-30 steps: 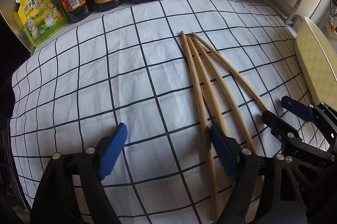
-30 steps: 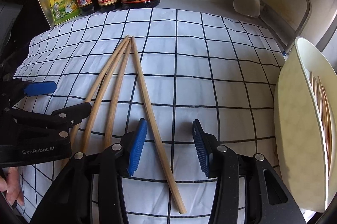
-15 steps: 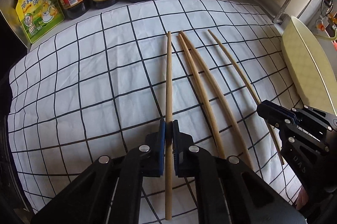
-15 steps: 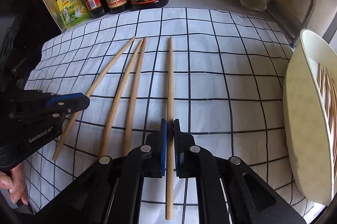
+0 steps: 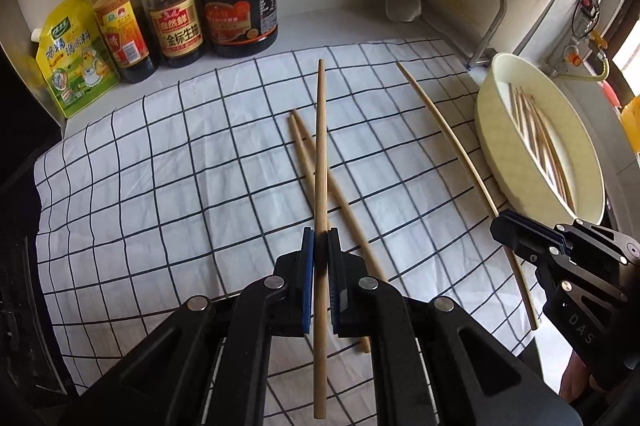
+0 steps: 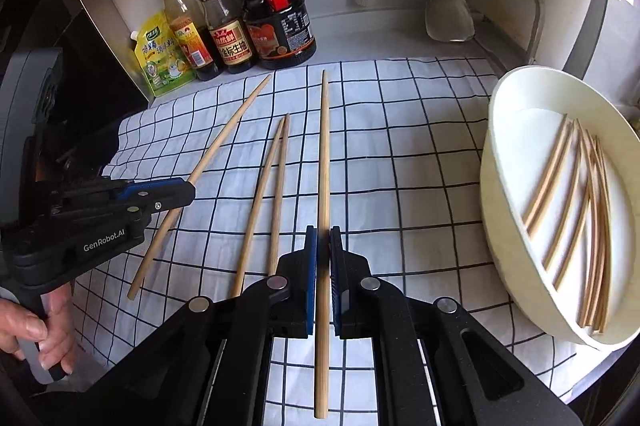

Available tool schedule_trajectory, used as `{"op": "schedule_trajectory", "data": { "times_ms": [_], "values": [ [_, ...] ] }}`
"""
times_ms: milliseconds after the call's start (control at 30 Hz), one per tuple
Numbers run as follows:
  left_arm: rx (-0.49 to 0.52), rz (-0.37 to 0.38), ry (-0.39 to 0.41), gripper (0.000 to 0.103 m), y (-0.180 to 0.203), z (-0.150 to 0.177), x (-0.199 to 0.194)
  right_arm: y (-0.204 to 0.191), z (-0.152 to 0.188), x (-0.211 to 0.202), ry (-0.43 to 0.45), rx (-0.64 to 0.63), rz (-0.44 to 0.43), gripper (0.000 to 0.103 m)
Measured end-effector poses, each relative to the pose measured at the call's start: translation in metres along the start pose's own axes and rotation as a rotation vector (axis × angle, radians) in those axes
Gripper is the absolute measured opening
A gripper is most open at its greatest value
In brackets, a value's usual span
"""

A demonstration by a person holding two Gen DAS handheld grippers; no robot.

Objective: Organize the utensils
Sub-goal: 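Carry the chopstick over the white basin and lower it inside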

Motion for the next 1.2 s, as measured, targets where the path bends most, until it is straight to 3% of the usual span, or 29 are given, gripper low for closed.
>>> {"op": "schedule_trajectory", "data": {
  "times_ms": [300,700,967,1200],
  "values": [
    [0.071,0.077,0.116,0.007,0.066,-0.045,-0.045,0.043,-0.008,-0.076,0.134,0.033,0.08,0.006],
    [0.237,0.197,0.189,0.007,0.181,-0.084,-0.077,0.13,-0.001,-0.148,0.255,0.168,0.192,0.006],
    [0.346,0.238,0.201,0.007,0.242,-0.105,-0.075,0.176,-0.001,-0.159,0.271,0.241,0.222,0.006],
    [0.421,0.237,0.146,0.007,0.281,-0.116,-0.044,0.211,-0.004,-0.14,0.231,0.299,0.215,0.006]
  ]
}}
Point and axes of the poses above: each gripper's, at about its wrist camera, not at the fingertips, and x roughly the way its jaws point, y to its right, z to its underside, the point moved 3 cm from there along x, roughly the way its jaws point, and after that the axes turned 15 degrees about -z, right-handed, at the moved point
